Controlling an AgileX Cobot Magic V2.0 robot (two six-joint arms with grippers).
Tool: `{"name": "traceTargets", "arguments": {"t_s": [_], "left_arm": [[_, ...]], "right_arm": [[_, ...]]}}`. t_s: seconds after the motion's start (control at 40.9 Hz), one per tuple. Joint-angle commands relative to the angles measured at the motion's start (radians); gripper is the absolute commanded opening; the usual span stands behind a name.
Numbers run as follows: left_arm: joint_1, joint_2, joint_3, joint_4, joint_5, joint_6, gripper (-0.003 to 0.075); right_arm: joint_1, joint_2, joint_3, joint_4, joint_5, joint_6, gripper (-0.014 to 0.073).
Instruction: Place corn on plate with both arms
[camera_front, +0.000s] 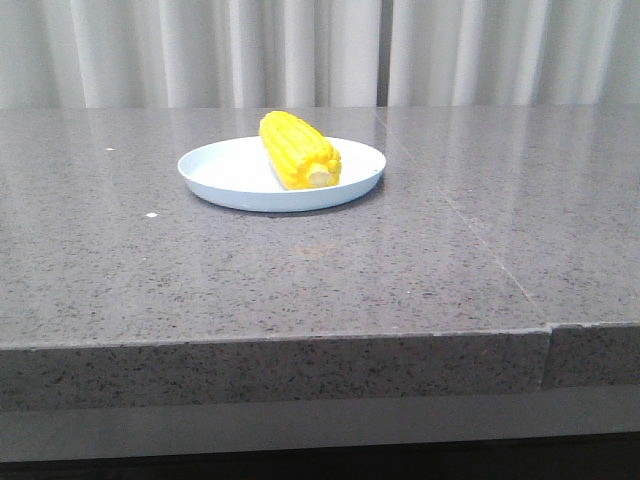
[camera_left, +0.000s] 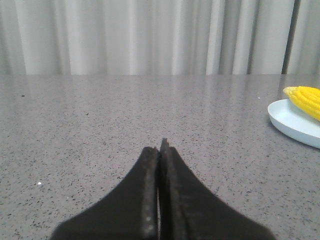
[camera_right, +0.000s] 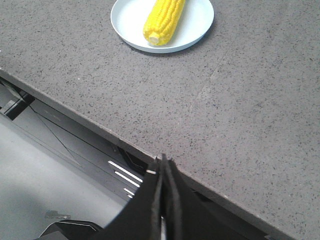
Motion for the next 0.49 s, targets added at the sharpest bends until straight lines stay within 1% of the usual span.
{"name": "traceTargets", "arguments": {"t_s": [0.0, 0.122, 0.465], "left_arm": [[0.002, -0.022, 0.001, -0.008, -0.089, 0.003, -0.0020], [0.002, -0.022, 0.001, -0.008, -0.089, 0.030, -0.0020], [0.005, -0.022, 0.001, -0.030, -0.098, 0.031, -0.0020]], "right_arm": [[-0.003, 0.005, -0.022, -0.001, -0.066, 0.001, -0.0120], [-0.003, 0.005, -0.022, -0.001, -0.066, 0.001, -0.0120], [-0.003, 0.005, -0.022, -0.001, -0.066, 0.001, -0.0120]]}}
